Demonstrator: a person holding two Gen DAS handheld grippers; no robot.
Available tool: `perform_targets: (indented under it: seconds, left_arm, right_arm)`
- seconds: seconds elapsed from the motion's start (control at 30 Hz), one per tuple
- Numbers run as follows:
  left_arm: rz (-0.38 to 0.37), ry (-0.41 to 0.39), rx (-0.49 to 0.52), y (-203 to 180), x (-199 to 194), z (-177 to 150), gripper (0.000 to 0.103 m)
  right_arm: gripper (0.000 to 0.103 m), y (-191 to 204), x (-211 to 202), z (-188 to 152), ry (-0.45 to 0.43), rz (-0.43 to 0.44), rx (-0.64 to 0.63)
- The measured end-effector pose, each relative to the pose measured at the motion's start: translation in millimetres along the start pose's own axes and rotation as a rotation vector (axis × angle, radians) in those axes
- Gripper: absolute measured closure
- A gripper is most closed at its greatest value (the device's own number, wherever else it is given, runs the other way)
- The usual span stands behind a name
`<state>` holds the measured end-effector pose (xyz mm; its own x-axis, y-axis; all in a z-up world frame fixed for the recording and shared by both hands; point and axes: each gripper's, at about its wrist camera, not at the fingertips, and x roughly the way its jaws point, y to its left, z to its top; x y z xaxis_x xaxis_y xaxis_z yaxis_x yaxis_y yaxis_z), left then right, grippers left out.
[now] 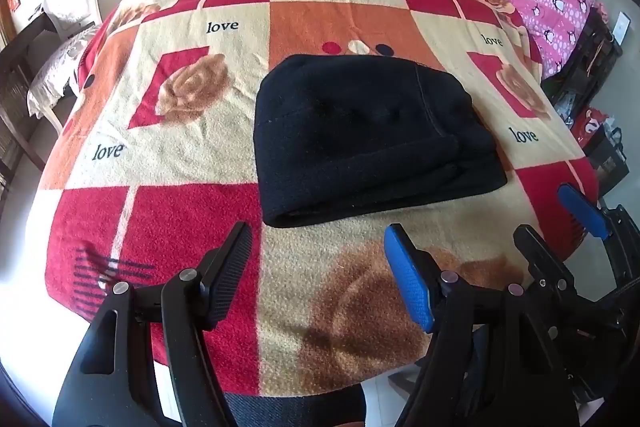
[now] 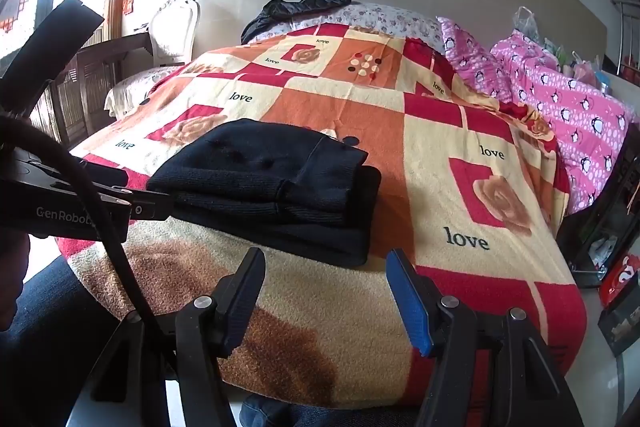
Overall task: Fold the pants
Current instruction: 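Move the right gripper toward the folded black pants, then grasp the edge of the folded black pants with the right gripper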
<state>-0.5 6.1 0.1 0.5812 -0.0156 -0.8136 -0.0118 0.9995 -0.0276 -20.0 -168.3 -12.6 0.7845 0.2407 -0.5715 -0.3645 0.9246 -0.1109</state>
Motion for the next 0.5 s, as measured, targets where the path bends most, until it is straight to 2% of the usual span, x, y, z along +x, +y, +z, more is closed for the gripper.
perform_targets:
  seconds: [0.13,0.2,0.27,0.37,0.43,0.5]
  left_arm:
    - [0.020,-0.041,-0.088,32.8,-6.3,4.2,0.034]
    - [0.048,-0.055,-0.142,54.2,-6.2,2.7,0.034]
    - [0.103,-0.054,-0.197,77.9,-0.9,-2.6,0.034]
    - [0.121,-0.027,-0.246,94.9,10.8,-12.5,0.034]
    - [0.115,-0.007,-0.246,94.4,18.4,-18.4,0.034]
    - [0.108,-0.001,-0.233,90.5,22.6,-20.6,0.034]
  right_arm:
    - [0.042,-17.5,-1.9,7.1,0.004,0.048,0.087]
    - [0.042,-37.8,-4.4,16.2,-0.019,0.114,0.196]
    - [0.042,-63.6,1.3,26.7,-0.032,0.218,0.354]
    - [0.042,-79.8,23.8,31.6,0.001,0.350,0.521]
    - [0.042,-81.8,48.7,27.5,0.064,0.441,0.649]
    - [0.042,-76.0,61.4,22.5,0.111,0.487,0.722]
